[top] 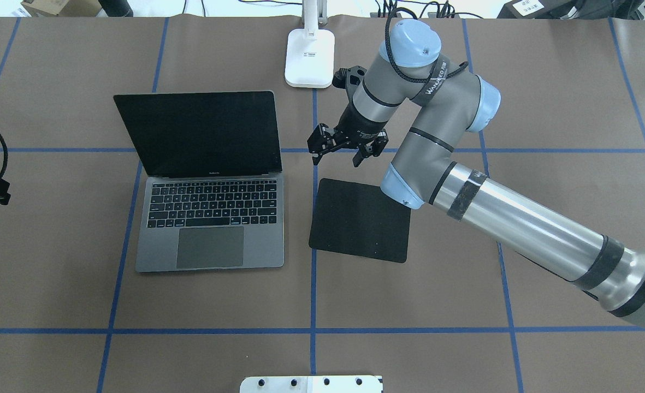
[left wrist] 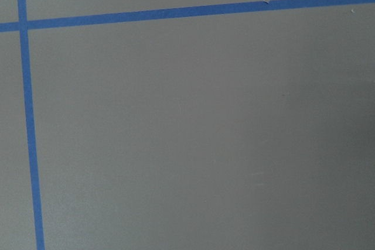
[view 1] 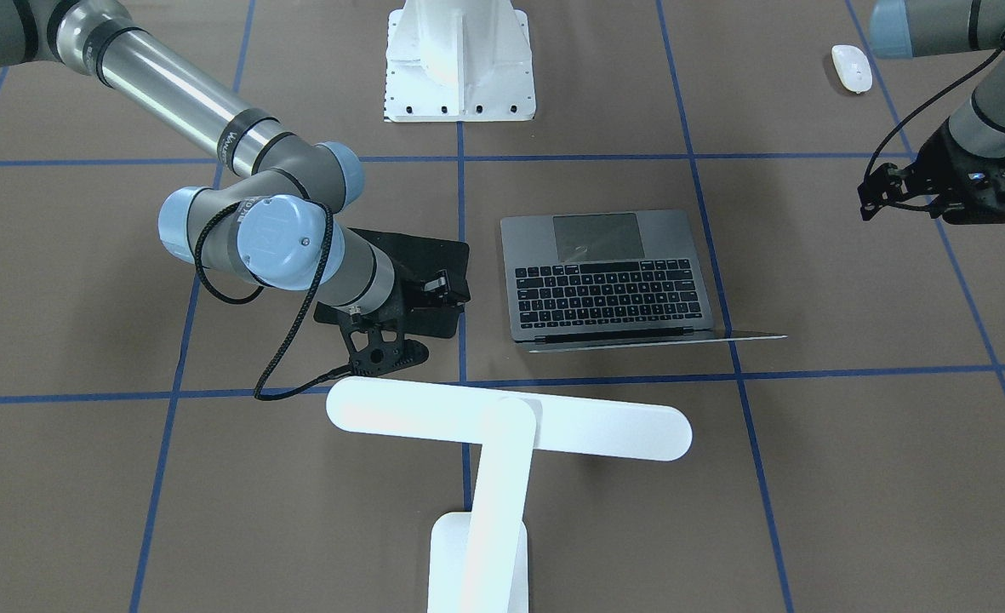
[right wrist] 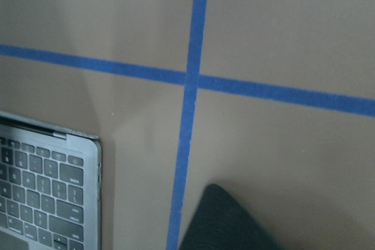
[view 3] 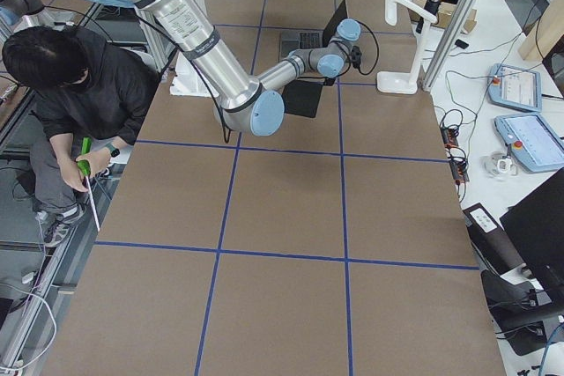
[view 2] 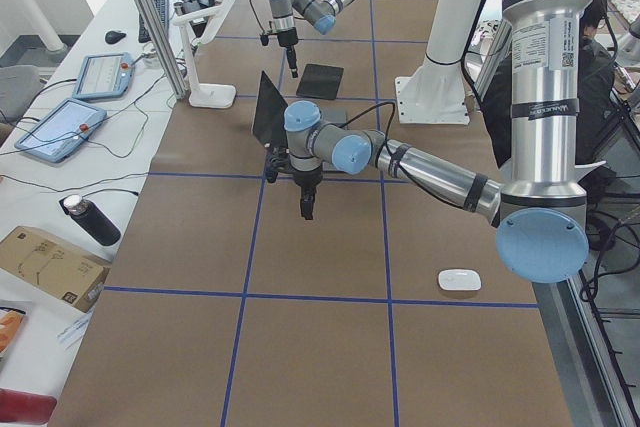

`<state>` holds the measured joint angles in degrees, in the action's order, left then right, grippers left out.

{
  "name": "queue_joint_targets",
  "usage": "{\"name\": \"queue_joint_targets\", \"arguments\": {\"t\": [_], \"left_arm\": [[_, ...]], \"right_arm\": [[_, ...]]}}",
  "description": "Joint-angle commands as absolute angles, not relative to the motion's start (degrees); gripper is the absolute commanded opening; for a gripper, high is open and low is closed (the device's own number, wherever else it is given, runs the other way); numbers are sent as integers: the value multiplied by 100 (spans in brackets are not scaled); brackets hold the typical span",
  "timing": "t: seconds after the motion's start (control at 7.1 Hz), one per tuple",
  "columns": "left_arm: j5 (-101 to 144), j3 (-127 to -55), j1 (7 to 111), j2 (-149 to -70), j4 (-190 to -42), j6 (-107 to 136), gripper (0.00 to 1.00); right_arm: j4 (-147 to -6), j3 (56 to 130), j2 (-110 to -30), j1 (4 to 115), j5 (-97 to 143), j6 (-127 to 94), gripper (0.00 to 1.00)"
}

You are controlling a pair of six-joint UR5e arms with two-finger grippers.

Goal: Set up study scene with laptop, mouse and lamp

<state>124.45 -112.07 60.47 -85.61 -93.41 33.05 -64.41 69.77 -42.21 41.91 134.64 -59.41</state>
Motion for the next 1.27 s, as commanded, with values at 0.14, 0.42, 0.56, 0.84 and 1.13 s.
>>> {"name": "queue_joint_targets", "arguments": {"t": [0.14, 0.42, 0.56, 0.84, 1.13], "left_arm": [[12445, -10960, 6056, -8561, -9633, 3305, 100], [12472, -11038, 6099, -8421, -9642, 3252, 100], [12472, -11135, 6126, -8089, -9859, 3261, 100], [12463, -11023, 6135, -6958, -11593, 3549, 100], [12454, -10462, 6056, -6087, -13630, 4629, 100]], "right_arm": [[-6451, 6979, -3973, 4254, 13166, -6161, 100], [-6582, 7240, -4173, 4525, 13218, -6257, 100], [-7096, 7651, -4358, 4596, 13219, -6267, 100], [-8327, 8582, -4683, 4816, 13228, -6258, 100], [-8717, 9270, -5280, 4948, 13219, -6258, 100]]}}
